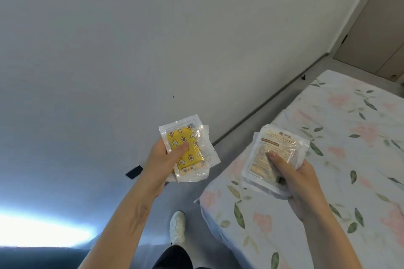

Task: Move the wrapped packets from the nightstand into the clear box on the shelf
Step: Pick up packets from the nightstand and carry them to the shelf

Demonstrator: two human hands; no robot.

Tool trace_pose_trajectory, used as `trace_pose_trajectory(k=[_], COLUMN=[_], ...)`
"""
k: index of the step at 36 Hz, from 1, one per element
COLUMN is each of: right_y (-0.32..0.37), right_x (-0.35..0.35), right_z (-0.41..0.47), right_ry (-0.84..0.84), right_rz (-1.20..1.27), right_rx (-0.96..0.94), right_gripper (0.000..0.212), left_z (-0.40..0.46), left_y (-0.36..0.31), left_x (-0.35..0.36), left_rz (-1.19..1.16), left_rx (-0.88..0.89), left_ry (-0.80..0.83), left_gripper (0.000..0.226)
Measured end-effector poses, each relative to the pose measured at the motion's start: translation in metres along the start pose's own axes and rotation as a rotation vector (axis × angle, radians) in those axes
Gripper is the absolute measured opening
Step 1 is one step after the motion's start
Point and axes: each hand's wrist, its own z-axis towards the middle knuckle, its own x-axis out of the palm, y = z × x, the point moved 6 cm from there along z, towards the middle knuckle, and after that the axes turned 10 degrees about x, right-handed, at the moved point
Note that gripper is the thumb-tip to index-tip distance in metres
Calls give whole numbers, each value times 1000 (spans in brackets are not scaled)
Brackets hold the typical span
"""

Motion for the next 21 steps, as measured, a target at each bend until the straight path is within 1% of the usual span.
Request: trace_pose_trajectory(k=[6, 12, 17, 21], right_y=[12, 25, 30, 39], right_x=[60, 108, 129, 133], right_z=[51, 84, 100, 114], right_ry=[-84, -168, -227, -276], right_rz=[78, 147, 125, 100], right_rx=[-46, -67, -70, -81], right_gripper=[14, 16, 16, 21], left_z=[87, 153, 196, 228], left_y=[-7, -20, -22, -25], left_x=[-32, -55, -54, -43], left_rz=[38, 77, 91, 42], left_rx=[5, -7, -29, -31], left_ry=[118, 239, 313, 368], left_gripper=[18, 20, 22, 20])
